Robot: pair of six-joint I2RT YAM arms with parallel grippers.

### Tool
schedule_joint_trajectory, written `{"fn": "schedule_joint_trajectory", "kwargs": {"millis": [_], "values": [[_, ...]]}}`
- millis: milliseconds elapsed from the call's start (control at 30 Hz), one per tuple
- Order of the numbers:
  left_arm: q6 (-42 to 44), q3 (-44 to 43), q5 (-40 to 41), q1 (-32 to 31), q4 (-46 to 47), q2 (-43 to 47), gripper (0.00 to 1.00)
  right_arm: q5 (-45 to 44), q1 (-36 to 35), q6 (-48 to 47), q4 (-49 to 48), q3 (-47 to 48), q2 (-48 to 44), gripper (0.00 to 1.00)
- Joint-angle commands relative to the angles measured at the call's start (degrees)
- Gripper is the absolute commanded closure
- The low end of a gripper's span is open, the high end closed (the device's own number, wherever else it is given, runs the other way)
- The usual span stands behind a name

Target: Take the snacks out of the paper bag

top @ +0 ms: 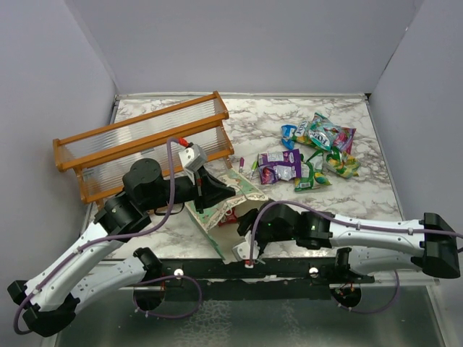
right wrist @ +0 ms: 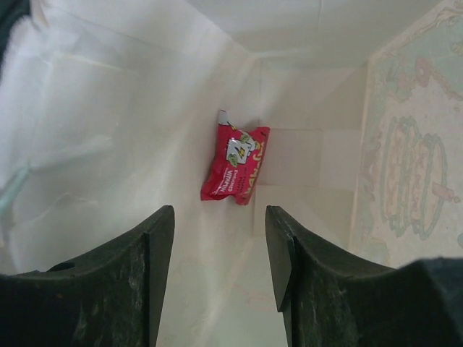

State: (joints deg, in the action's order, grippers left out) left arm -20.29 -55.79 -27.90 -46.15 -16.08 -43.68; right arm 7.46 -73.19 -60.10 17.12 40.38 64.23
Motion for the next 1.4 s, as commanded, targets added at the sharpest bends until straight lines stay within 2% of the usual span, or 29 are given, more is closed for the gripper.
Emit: {"fn": "schedule_joint_trajectory", "kwargs": {"millis": [0,300,633,833,1133,1200,1367], "values": [[-0.88,0.46,-2.31,0.13,1.72,1.39,1.0,-3.76,-0.5,2.37,-5.8,1.5,2.53,0.49],[-1.95,0.19,-3.0,0.1,2.79,1.08,1.0,-7.98,-0.53,6.24,-6.96,3.38,8.2,0.56],[-3.73,1.03,-4.36,0.11,5.96,0.15,1.0,-9.31,-0.51,9.79,-9.46,3.79,12.48,0.5],[-4.43,1.12,-5.19,0.15,6.6,-0.01,1.0,-11.97,-0.39,13.29,-15.82,1.25,13.73,0.49],[-4.1,0.45,-4.3,0.09,5.78,0.44,1.0,-17.0,0.39,15.56,-24.88,-3.74,13.38,0.55],[-4.07,0.27,-4.43,0.13,5.94,0.19,1.0,-14.34,0.46,14.59,-24.57,-3.22,13.53,0.54],[-3.97,-0.47,-4.72,0.12,5.94,-0.41,1.0,-8.81,0.46,13.03,-24.8,-2.96,15.27,0.43]]}}
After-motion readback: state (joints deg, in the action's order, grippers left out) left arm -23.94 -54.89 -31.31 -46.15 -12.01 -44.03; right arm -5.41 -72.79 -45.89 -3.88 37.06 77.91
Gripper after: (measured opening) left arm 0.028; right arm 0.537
